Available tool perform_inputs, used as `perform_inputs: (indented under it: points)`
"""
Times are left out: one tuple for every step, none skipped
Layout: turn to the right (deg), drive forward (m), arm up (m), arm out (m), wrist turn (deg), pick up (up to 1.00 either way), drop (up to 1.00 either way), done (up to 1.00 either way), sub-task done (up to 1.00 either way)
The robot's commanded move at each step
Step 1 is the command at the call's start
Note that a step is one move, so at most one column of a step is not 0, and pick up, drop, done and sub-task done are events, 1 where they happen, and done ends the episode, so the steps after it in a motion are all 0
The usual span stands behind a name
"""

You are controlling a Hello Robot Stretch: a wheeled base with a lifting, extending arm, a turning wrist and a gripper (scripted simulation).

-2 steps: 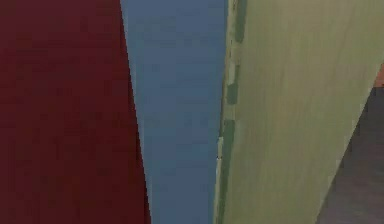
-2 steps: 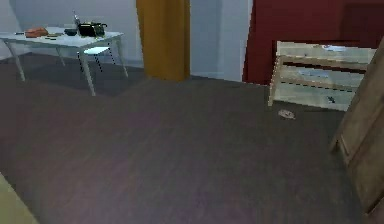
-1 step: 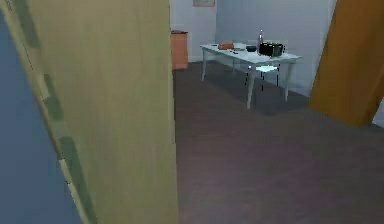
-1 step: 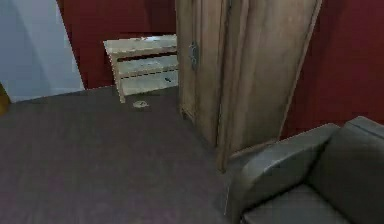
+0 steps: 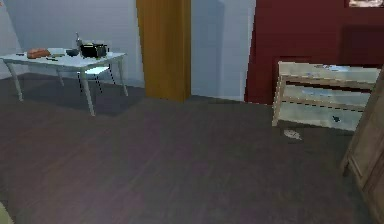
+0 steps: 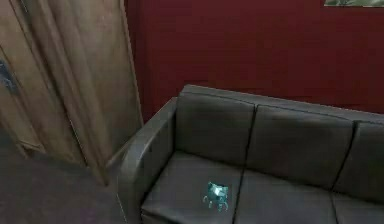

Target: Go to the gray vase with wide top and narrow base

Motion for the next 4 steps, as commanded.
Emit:
perform_inputs:
  points:
    - [21.0, 0.0, 0.0, 0.0, 0.0, 0.0, 0.0, 0.0, 0.0]
    - [0.0, 0.3, 0.0, 0.0, 0.0, 0.0, 0.0, 0.0, 0.0]
    - [-45.0, 0.0, 0.0, 0.0, 0.0, 0.0, 0.0, 0.0, 0.0]
    - [-6.0, 0.0, 0.0, 0.0, 0.0, 0.0, 0.0, 0.0, 0.0]
